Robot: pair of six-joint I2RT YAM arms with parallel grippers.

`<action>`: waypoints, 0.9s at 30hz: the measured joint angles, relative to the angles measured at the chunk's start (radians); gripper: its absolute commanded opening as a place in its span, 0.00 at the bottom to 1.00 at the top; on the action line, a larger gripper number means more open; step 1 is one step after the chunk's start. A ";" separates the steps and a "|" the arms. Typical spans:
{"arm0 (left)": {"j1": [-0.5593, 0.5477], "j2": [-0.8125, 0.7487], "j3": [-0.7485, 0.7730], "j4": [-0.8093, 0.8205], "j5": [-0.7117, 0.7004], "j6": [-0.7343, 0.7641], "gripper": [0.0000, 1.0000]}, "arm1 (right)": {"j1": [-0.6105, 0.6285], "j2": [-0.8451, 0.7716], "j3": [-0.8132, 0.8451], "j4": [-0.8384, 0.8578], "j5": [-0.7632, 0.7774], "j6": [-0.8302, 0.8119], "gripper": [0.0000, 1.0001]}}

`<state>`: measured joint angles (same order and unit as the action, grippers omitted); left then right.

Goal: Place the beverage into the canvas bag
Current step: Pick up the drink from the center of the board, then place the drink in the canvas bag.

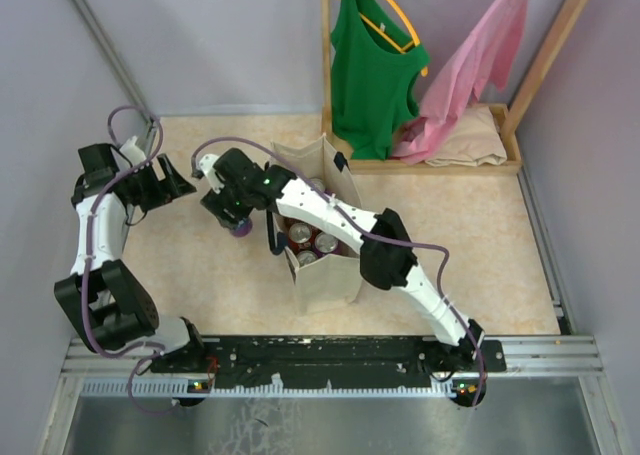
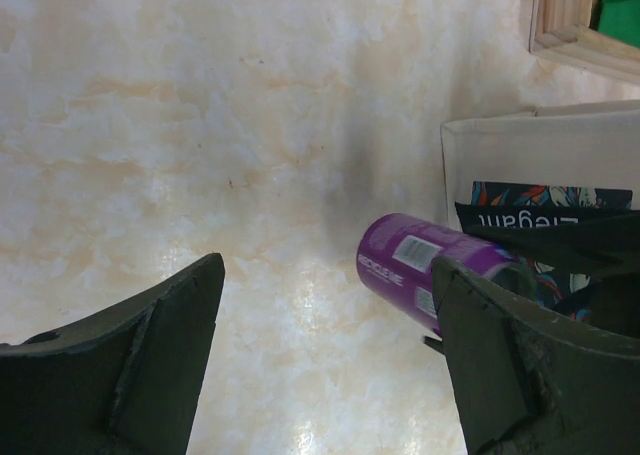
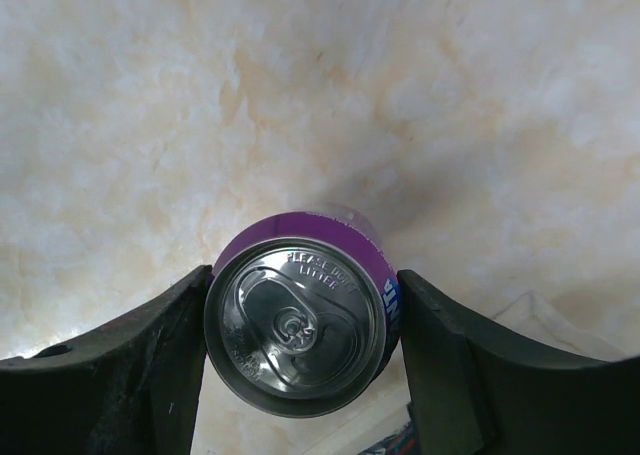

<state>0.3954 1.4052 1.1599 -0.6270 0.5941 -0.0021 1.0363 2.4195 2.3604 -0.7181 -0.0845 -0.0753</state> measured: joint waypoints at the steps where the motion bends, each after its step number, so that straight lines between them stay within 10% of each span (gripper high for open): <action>1: 0.000 0.003 0.000 0.005 0.001 -0.005 0.89 | -0.003 -0.008 0.019 0.000 0.013 0.004 0.00; 19: -0.026 0.087 0.052 0.045 0.049 -0.042 0.88 | -0.245 -0.680 -0.212 0.222 0.134 0.248 0.00; 27: -0.261 0.087 0.150 0.064 0.060 0.007 0.88 | -0.242 -0.845 -0.387 0.067 0.175 0.302 0.00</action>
<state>0.1349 1.4925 1.3098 -0.5632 0.6540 0.0048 0.7940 1.5742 1.9736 -0.6510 0.0902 0.2268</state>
